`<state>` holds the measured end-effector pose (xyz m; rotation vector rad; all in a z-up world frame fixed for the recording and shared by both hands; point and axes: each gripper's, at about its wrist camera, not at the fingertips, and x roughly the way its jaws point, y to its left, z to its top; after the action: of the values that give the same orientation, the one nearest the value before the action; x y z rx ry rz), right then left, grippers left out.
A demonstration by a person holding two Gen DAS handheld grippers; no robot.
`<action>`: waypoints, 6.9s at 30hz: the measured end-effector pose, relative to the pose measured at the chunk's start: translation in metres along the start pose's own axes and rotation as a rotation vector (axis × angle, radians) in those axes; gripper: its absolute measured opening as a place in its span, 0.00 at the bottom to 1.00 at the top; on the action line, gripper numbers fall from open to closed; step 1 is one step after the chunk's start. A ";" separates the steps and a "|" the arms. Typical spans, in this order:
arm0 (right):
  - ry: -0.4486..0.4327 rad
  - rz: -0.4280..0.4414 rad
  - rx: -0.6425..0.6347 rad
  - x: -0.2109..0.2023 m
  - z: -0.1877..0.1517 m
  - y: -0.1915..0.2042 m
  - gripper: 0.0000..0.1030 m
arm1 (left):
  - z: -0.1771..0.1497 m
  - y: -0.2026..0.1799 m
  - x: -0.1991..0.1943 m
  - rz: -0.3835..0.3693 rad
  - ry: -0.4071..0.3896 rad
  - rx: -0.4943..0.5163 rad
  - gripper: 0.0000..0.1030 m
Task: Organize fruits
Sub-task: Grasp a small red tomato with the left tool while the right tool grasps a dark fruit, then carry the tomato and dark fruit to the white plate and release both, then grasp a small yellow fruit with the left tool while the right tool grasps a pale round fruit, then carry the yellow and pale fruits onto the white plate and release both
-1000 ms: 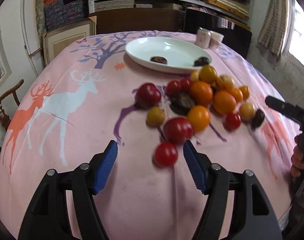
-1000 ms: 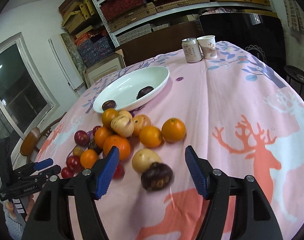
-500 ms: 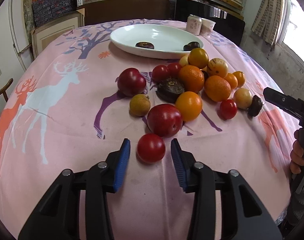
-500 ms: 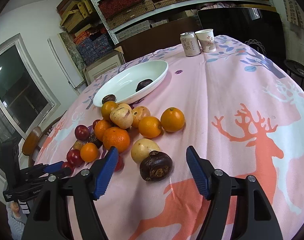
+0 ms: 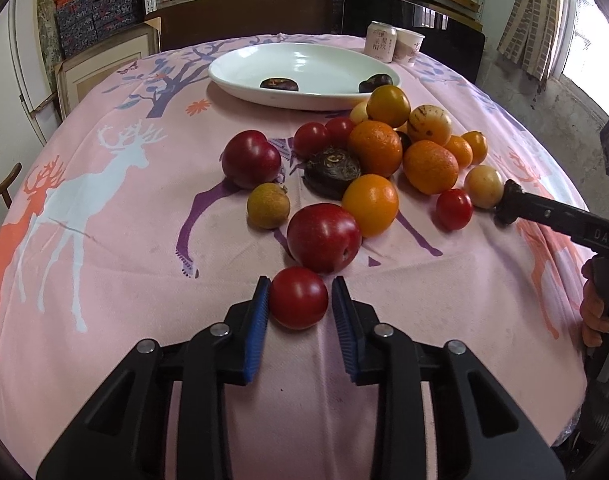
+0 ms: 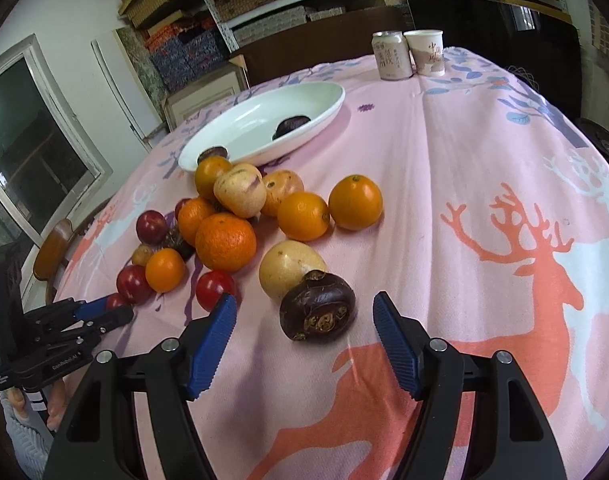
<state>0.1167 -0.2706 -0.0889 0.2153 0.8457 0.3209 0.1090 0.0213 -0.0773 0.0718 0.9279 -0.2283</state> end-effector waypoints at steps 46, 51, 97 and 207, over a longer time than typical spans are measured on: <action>-0.129 0.042 -0.148 0.024 0.172 0.048 0.35 | 0.203 0.016 0.039 0.116 -0.167 0.012 0.26; -0.058 0.051 -0.138 0.072 0.196 0.044 0.35 | 0.227 0.036 0.083 0.058 -0.092 -0.060 0.26; -0.152 0.052 -0.056 -0.024 0.010 0.011 0.69 | 0.051 0.035 0.023 0.012 -0.041 -0.136 0.51; -0.175 -0.047 -0.016 0.003 0.080 0.003 0.63 | 0.091 0.078 0.028 0.142 -0.096 -0.254 0.62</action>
<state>0.1786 -0.2719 -0.0384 0.2056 0.6739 0.2608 0.2146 0.0776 -0.0480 -0.1068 0.8454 0.0188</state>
